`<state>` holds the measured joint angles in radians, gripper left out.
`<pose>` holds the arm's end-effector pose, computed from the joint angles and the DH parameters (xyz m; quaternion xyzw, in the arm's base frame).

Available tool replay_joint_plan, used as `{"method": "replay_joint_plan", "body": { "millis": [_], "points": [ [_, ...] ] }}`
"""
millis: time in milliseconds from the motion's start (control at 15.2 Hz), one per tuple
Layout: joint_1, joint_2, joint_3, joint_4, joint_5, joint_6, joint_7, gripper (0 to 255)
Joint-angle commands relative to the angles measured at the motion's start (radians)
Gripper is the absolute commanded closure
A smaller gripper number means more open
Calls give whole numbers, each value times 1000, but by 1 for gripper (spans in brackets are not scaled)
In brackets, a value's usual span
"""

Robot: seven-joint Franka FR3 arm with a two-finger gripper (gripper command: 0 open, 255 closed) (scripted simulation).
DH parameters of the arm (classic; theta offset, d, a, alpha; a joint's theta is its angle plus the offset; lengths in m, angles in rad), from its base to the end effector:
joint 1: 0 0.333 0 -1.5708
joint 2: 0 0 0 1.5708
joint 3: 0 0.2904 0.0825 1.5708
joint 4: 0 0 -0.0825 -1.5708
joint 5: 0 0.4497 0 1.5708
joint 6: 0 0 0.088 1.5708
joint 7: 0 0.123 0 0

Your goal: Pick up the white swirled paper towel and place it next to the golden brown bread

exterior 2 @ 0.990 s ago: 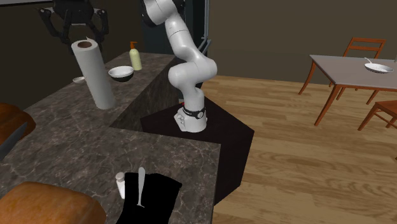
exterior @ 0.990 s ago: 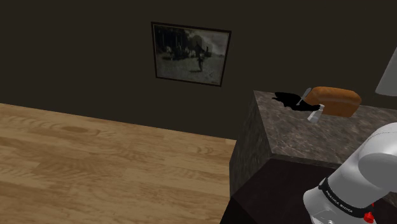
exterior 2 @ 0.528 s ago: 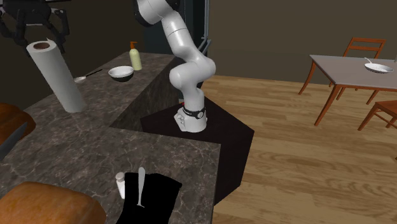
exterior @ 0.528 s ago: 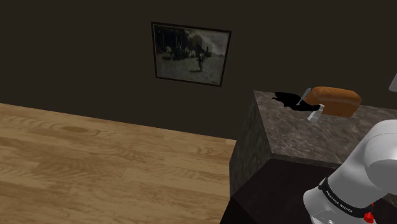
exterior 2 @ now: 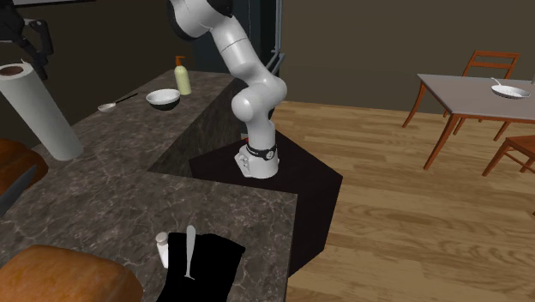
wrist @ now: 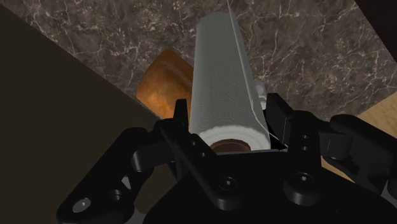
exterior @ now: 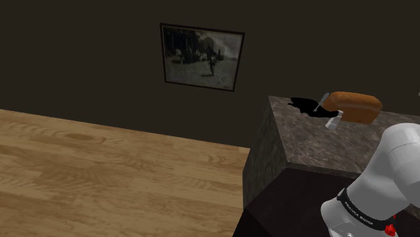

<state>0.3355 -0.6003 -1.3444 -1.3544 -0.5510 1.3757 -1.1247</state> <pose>0.0478 -0.6096 0.6704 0.9979 -0.0160 0.0511 0.0377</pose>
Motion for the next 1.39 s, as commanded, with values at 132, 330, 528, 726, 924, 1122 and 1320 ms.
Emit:
{"method": "replay_joint_plan", "body": {
  "millis": [132, 330, 528, 726, 924, 1122, 1320],
  "points": [
    [-44, -22, 21, -80, -11, 52, 11, 255],
    [-75, -38, 36, -140, -20, 91, 22, 255],
    [-102, -55, 46, -196, -30, 127, 32, 255],
    [-124, -70, 51, -248, -41, 163, 41, 255],
    [-142, -85, 53, -297, -52, 198, 50, 255],
    [-157, -99, 50, -343, -64, 232, 59, 255],
    [-170, -111, 45, -386, -77, 266, 67, 255]
  ]
}}
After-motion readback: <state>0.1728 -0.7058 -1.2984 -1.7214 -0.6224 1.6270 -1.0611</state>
